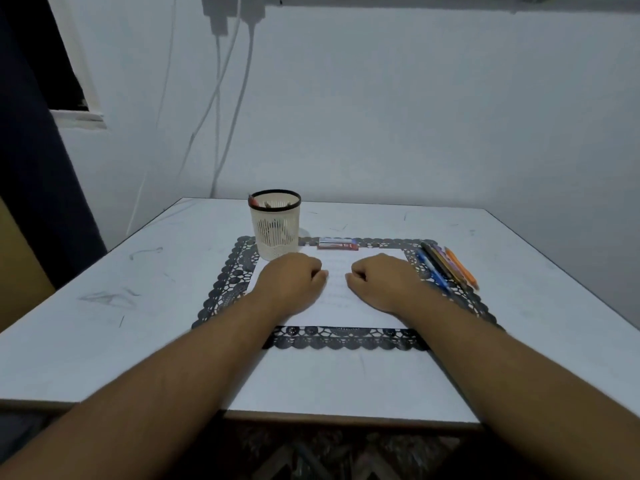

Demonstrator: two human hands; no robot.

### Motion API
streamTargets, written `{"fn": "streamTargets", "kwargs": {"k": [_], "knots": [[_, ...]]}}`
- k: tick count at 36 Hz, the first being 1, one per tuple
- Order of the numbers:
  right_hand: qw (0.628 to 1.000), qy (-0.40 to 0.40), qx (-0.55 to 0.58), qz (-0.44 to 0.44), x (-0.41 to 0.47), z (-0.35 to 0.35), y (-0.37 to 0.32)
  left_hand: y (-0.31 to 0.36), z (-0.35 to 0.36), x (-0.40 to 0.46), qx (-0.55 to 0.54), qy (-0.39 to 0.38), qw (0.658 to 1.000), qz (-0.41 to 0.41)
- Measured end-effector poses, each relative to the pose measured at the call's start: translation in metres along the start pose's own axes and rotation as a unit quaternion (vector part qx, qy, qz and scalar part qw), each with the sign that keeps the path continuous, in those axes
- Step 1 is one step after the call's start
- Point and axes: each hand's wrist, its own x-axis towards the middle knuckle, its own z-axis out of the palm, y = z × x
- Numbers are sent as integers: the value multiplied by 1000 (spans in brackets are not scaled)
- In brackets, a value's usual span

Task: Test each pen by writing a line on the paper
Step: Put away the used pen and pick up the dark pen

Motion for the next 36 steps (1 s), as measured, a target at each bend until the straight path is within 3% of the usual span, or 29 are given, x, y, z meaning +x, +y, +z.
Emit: {"fn": "streamTargets", "kwargs": {"k": [10, 13, 16, 23, 31, 36], "knots": [[998, 26, 56, 25, -7, -6, 7, -1, 1, -8, 4, -11, 1000, -9], [988, 90, 79, 97, -6, -25, 29, -3, 0, -8, 0, -13, 1000, -8], [972, 122, 27, 197, -7, -43, 60, 0, -1, -6, 8, -18, 1000, -5], [941, 13, -3, 337, -14, -46, 94, 2, 1, -7, 5, -16, 1000, -7], [946, 12, 13, 322, -14, -46, 80, 2, 0, -7, 0, -20, 1000, -10], [957, 67, 138, 247, -12, -43, 68, 5, -2, -8, -8, -19, 1000, -6]]}}
